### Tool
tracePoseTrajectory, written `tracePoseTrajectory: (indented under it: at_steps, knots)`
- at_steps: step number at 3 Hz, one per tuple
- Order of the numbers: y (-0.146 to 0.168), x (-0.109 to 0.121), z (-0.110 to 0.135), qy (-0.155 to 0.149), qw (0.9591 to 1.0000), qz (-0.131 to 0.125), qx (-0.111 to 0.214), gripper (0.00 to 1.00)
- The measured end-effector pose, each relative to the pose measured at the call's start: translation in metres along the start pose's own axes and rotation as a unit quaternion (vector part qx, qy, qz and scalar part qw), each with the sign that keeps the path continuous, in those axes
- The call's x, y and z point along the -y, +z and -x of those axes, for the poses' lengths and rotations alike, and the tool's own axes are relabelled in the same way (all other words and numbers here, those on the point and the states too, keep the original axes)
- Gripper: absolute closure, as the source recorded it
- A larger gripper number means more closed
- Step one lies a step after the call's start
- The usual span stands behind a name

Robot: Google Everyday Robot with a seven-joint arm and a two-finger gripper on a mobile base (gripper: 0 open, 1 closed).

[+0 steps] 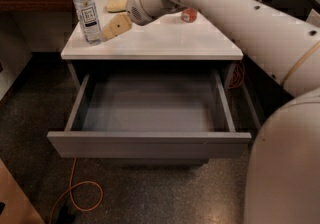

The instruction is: Place blue plastic bottle into top drawer

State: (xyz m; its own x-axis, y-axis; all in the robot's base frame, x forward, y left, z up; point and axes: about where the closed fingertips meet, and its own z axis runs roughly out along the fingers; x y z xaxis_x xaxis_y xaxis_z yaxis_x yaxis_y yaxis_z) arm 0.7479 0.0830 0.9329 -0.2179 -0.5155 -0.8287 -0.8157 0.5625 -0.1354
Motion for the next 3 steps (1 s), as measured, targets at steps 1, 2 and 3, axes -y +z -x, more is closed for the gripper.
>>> tracePoseTrajectory:
  at_steps: [1, 2, 3]
  knots:
    - [0.029, 0.007, 0.019, 0.013, 0.9996, -0.009, 0.024, 0.00]
    - [0.053, 0.010, 0.038, 0.030, 0.9982, -0.004, 0.051, 0.00]
    - [0.075, 0.012, 0.058, 0.043, 0.9962, 0.005, 0.075, 0.00]
